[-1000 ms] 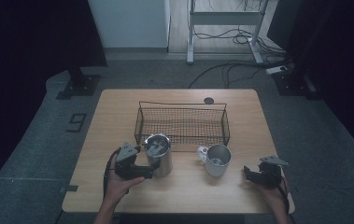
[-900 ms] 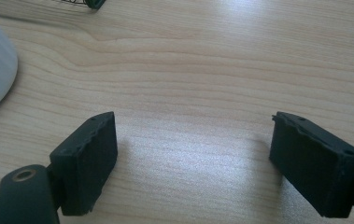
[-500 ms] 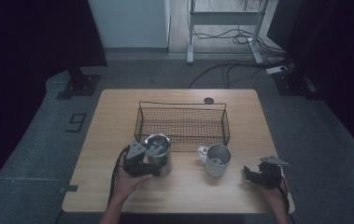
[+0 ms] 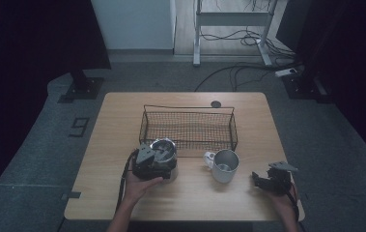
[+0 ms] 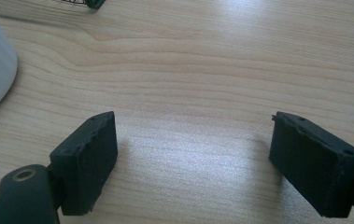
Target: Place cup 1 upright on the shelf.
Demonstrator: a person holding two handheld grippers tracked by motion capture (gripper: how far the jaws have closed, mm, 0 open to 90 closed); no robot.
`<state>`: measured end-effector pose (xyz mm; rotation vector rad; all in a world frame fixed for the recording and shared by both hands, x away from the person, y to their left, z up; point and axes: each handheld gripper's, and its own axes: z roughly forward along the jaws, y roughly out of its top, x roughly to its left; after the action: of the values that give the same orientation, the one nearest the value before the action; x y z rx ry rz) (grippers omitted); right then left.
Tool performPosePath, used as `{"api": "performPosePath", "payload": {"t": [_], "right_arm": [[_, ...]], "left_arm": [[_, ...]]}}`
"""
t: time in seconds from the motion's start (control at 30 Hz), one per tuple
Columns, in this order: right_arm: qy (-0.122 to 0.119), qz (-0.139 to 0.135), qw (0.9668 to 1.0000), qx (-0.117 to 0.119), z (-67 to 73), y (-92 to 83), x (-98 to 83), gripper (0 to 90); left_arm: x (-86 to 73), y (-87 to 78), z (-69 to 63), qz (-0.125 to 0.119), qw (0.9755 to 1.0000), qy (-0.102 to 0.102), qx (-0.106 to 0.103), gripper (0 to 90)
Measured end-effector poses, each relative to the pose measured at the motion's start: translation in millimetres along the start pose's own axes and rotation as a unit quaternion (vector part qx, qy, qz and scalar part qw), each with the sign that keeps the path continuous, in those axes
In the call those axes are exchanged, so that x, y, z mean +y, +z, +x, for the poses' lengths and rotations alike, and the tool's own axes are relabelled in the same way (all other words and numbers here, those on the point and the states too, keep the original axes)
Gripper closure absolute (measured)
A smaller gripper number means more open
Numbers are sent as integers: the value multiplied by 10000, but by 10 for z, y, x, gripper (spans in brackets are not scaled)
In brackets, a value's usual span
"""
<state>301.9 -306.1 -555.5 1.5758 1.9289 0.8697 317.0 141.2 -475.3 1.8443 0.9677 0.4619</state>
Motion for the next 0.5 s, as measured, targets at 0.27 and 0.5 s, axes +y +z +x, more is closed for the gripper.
{"api": "performPosePath", "payload": {"t": [0.27,0.5], "right_arm": [[32,-3,10000,-11,0,0,0,152],[34,-4,10000,-12,0,0,0,152]], "left_arm": [[-5,3,2,-15,10000,44,6,18],[-6,2,15,-25,10000,84,-33,20]]}}
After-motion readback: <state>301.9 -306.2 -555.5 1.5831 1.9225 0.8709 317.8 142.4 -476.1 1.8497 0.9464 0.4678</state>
